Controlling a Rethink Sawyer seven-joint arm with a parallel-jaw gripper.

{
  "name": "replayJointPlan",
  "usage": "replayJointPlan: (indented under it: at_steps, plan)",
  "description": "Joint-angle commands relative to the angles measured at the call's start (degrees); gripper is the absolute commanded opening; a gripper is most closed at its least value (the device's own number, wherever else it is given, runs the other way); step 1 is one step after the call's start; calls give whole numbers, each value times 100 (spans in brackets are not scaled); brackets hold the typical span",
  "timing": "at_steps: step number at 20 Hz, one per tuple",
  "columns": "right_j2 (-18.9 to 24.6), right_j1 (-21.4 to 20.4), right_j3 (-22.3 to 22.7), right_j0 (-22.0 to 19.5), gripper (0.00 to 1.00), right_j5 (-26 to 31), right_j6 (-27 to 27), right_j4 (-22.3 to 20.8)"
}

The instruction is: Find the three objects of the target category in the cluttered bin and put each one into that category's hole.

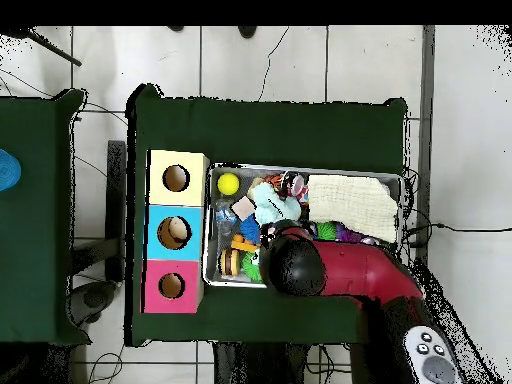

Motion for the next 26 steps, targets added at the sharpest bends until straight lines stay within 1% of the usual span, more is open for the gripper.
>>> replayJointPlan:
  at_steps: [1,4,8,12,15,19,21,26]
  plan:
    - [-358,179,65,499,100,0,1415,265]
    - [-564,231,2,788,100,-52,1504,315]
    - [-850,428,-85,1095,100,-300,1623,390]
    - [-980,565,-114,1244,100,-481,1628,555]
    - [-1115,746,-84,1333,100,-797,1662,626]
    - [-1301,1045,-160,1462,100,-1193,1636,703]
    - [-1397,1141,-185,1532,100,-1280,1583,735]
    - [-1647,1338,-154,1793,100,-1543,1601,971]
